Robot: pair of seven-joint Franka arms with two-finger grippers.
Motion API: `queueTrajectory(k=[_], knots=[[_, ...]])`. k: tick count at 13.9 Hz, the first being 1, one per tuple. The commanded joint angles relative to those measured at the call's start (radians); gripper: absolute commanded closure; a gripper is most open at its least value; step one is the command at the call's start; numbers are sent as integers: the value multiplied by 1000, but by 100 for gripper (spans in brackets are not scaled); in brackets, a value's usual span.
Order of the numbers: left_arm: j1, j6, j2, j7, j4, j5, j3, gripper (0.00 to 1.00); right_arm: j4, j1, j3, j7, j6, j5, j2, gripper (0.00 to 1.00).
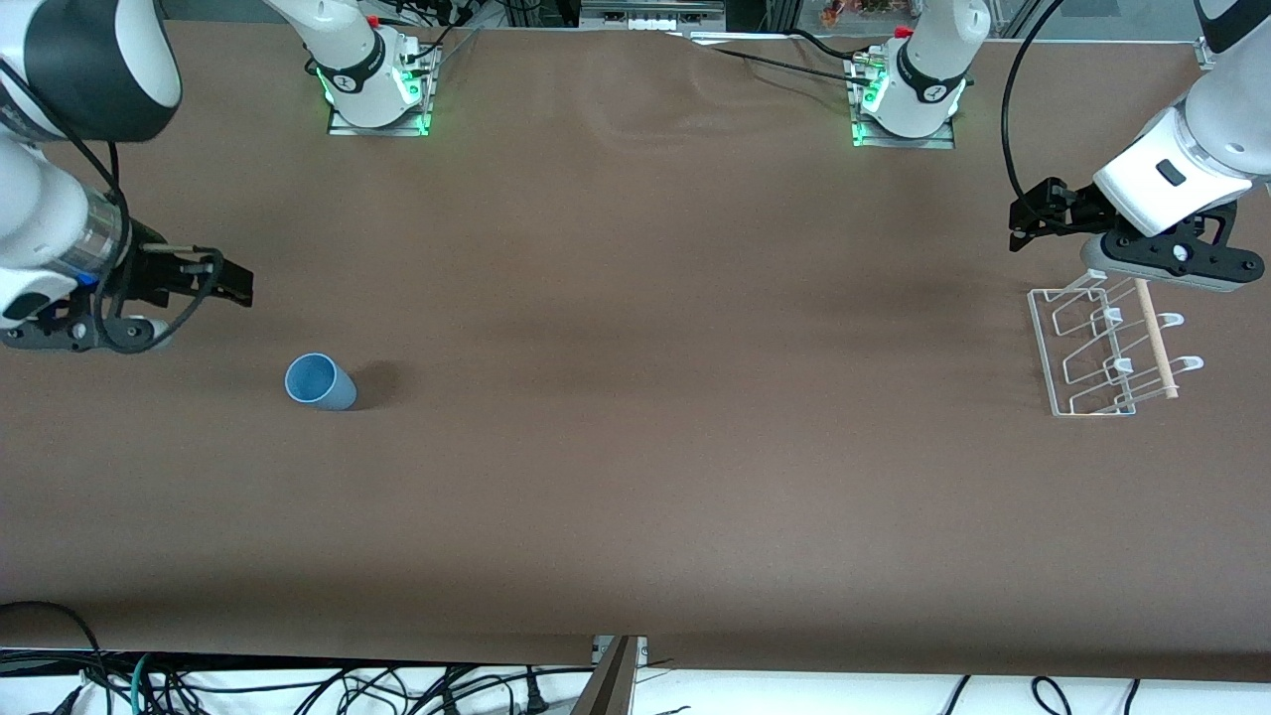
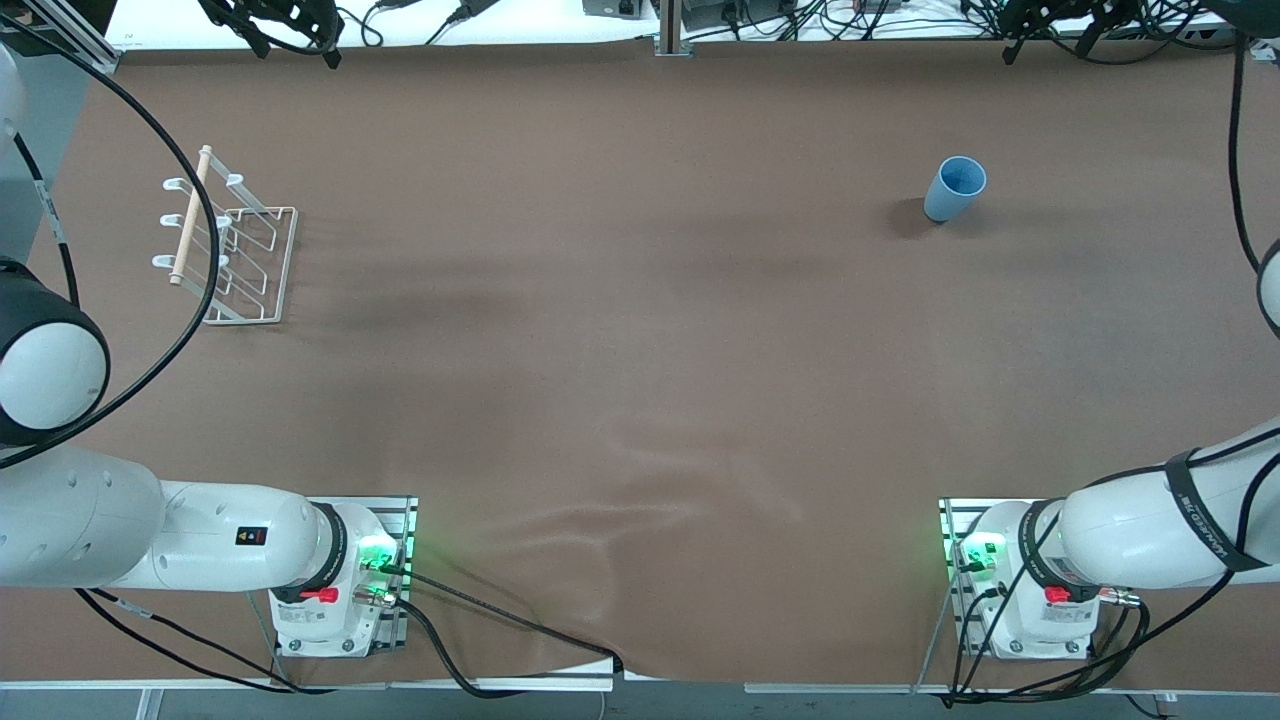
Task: Transfer cup to left arm and place on rack
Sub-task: 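Move the right gripper down to the blue cup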
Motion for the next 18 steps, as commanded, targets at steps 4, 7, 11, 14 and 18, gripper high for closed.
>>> queueTrajectory(k=[4, 7, 11, 14, 18], knots=[[-1, -20, 4, 16, 20, -6, 5, 0, 3, -28, 8, 3, 78, -12, 128, 0], [-1, -20, 4, 16, 19, -6, 5, 0, -11, -32, 7, -35, 122, -17, 188, 0], [0, -20, 4, 16, 20, -6, 5, 0, -99, -52, 5, -64, 253, -18, 217, 0], [2, -20, 4, 16, 20, -6, 5, 0, -138, -72, 5, -81, 323, -18, 240, 0], [2, -22, 4, 16, 19, -6, 5, 0, -165, -85, 7, -89, 374, -18, 277, 0]])
